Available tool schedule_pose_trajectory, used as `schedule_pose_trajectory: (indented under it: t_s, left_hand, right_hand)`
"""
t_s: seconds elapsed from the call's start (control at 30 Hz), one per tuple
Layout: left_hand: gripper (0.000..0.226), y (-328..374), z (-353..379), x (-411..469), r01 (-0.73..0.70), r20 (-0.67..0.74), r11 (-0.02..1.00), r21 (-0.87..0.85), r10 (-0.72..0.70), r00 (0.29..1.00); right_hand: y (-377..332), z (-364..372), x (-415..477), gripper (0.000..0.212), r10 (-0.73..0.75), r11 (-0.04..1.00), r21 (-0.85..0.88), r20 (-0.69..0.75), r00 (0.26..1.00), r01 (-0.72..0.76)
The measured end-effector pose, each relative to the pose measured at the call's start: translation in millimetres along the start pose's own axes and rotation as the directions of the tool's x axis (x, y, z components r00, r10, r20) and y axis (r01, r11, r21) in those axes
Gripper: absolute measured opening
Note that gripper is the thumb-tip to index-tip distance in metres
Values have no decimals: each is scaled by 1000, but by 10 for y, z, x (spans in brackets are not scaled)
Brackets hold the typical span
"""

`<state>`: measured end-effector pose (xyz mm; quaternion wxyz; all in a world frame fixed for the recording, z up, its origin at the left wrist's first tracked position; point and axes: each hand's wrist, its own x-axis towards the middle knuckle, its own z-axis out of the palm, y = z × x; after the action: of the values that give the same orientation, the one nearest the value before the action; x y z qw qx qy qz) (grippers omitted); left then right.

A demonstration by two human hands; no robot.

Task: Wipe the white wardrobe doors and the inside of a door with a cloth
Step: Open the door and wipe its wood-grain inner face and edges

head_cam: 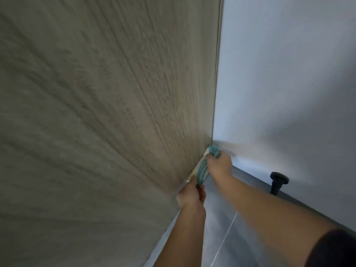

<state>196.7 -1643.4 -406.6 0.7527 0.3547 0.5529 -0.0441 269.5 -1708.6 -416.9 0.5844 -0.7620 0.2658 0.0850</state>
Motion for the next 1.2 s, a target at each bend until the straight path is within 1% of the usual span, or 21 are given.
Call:
schedule_pose_trajectory:
  t_s: [0.1,0.2,0.27,0.4,0.5,0.6,0.73,0.8,0.87,0.93,1.03,1.1,1.2]
  left_hand:
    - [17,196,52,-297,-59,54,998,7,58,997]
    - [14,418,70,-690,-123,112,992,-15,124,986]
    - [13,562,96,-912,-154,162,987,-38,158,974]
    - [10,888,104,-1461,-198,250,979,-58,206,946]
    - [13,1116,113,-1864,-243,286,967,-72,254,924]
    - [12,1335,110,-2284,-289,332,952,-100,306,892]
    - [10,1645,91,-2835,-372,394,913,-171,409,823]
    - [11,1727,92,-3015,-402,413,893,-203,450,792]
    - [14,1714,83,-3102,-415,418,881,-226,473,776]
    - [15,1616,63,-3089,-445,404,865,-232,502,765]
    - [12,1428,78,-2930,-482,378,848,-220,530,759]
    - [12,1304,117,-2705,-482,330,854,-196,521,787]
    - [13,1110,132,-2302,-486,254,867,-105,496,830]
  right_hand:
    - [-367,-145,-180,2,-93,994,53,-28,995,95]
    - [-755,-291,-426,9,-164,978,119,-48,985,169]
    - [-977,-343,-550,3,-201,966,153,-63,977,209]
    - [-1520,-516,-894,4,-308,929,185,-98,946,321]
    - [-1897,-631,-1161,2,-368,897,215,-118,922,386]
    - [-2265,-729,-1448,3,-436,853,248,-145,888,460]
    - [-2825,-884,-1868,4,-552,752,289,-213,806,592]
    - [-3020,-936,-1978,8,-584,708,318,-239,776,631]
    - [-3076,-958,-2028,13,-597,687,343,-237,767,641]
    - [-3016,-952,-2008,15,-589,692,359,-220,778,626]
    - [-2816,-931,-1846,9,-574,712,353,-206,792,607]
    - [-2587,-865,-1650,6,-559,740,306,-215,801,599]
    - [-2150,-720,-1366,20,-491,807,262,-204,847,530]
